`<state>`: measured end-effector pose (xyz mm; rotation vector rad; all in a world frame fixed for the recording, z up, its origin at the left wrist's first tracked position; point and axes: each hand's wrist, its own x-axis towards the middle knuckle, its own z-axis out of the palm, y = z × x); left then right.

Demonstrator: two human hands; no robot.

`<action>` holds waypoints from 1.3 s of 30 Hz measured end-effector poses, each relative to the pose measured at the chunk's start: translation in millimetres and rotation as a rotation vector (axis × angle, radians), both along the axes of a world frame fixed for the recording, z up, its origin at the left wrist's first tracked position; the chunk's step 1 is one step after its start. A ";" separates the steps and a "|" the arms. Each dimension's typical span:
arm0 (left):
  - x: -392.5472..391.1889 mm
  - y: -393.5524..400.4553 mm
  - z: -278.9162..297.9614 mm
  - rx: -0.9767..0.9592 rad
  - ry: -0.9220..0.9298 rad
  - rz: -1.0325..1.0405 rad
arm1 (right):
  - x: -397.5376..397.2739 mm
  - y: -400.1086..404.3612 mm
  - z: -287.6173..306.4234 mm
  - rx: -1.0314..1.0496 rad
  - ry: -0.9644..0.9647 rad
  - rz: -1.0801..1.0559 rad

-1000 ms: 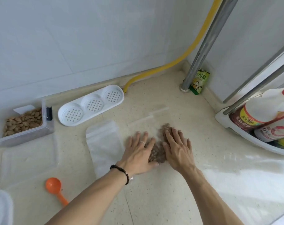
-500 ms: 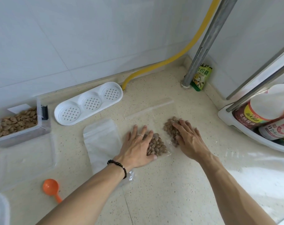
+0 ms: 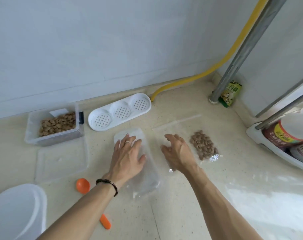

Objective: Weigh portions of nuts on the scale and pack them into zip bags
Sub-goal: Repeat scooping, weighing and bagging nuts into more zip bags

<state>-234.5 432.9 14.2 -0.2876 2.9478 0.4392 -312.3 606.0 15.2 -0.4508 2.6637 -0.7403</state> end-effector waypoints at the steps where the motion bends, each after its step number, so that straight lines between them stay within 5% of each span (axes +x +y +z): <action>1: 8.7 -9.6 0.3 -0.027 -0.013 0.058 | 6.3 -15.3 -1.3 0.001 -0.012 0.023; 6: 34.2 -31.4 -5.3 -0.037 -0.106 0.259 | 28.7 -65.9 -9.6 0.176 -0.067 0.030; 15: 34.0 -43.2 -5.0 0.112 -0.114 0.297 | 24.7 -64.4 -16.6 -0.103 0.096 -0.188; 28: 52.2 -80.5 67.9 0.853 0.126 0.402 | 49.3 -119.0 66.0 -1.022 -0.390 -0.470; 34: 114.7 -156.7 86.3 0.743 -0.067 0.196 | 91.5 -164.3 85.8 -1.058 -0.355 -0.509; 39: 177.2 -229.3 89.7 0.678 -0.085 0.190 | 138.5 -204.0 82.5 -0.834 -0.263 -0.398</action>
